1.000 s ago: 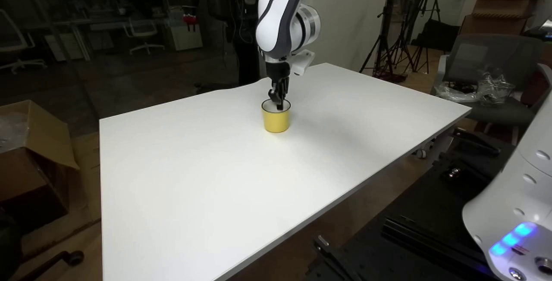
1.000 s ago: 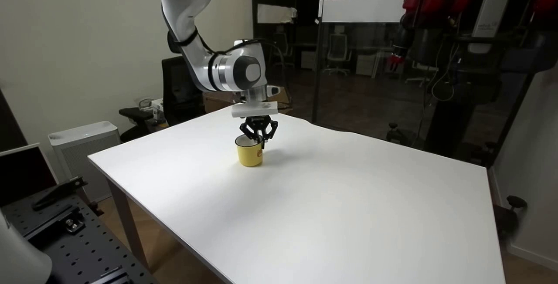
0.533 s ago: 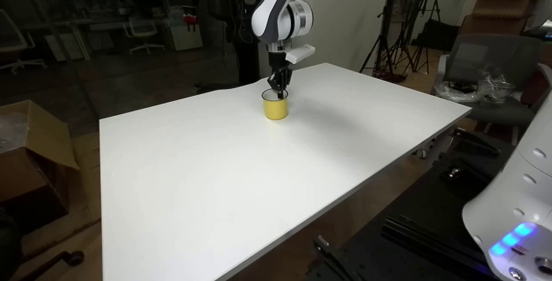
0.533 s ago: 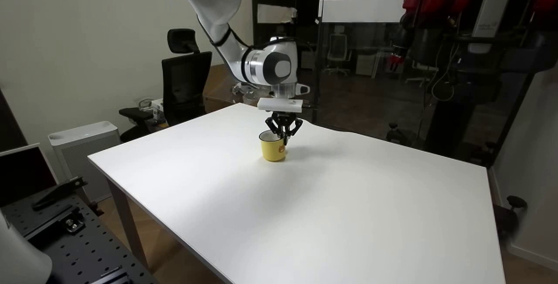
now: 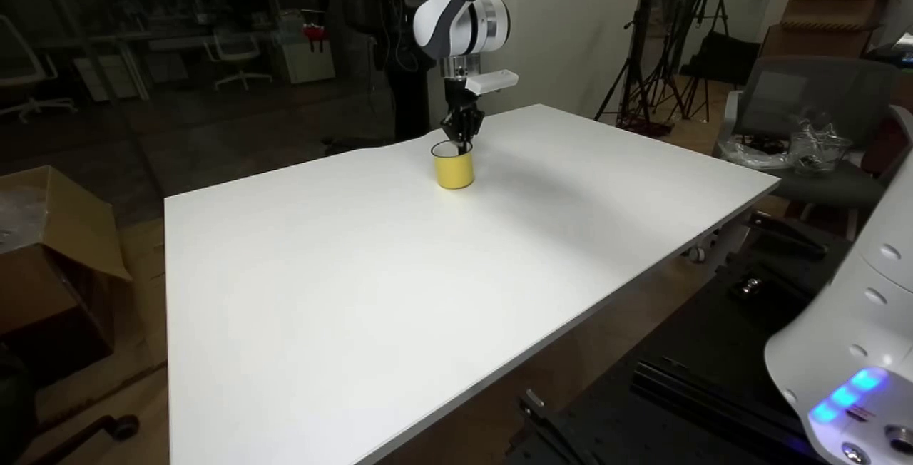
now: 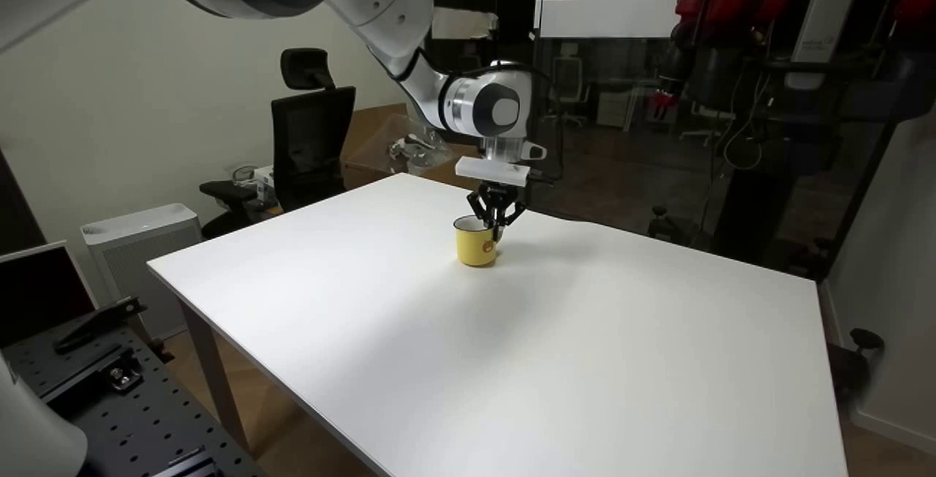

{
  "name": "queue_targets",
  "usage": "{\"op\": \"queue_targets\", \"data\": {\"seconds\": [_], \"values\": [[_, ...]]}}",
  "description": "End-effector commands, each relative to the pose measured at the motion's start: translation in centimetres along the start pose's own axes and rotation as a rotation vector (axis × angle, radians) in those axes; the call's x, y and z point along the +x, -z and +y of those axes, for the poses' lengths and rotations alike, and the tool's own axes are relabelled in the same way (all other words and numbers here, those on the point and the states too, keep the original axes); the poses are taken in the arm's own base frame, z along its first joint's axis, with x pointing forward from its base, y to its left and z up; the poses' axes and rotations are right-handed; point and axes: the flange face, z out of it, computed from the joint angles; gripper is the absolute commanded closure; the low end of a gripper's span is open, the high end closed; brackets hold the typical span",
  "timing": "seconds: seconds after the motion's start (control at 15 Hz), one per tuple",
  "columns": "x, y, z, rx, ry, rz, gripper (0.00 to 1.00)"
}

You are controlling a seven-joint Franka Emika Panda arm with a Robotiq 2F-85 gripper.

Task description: Move the cup on the table forward

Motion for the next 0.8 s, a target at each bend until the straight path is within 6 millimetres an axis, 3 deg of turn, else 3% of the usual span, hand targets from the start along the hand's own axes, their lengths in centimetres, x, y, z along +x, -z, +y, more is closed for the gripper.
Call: {"op": "queue_targets", "data": {"seconds": [0.0, 0.07, 0.13, 0.2, 0.73], "values": [[1.9, 0.4, 0.4, 0.01, -0.04, 0.011, 0.97], [2.1, 0.4, 0.5, 0.009, -0.036, 0.012, 0.97], [2.3, 0.4, 0.5, 0.009, -0.035, 0.009, 0.64], [2.4, 0.5, 0.5, 0.009, -0.032, 0.005, 0.63], [3.3, 1.3, 0.5, -0.005, -0.024, 0.016, 0.1]]}}
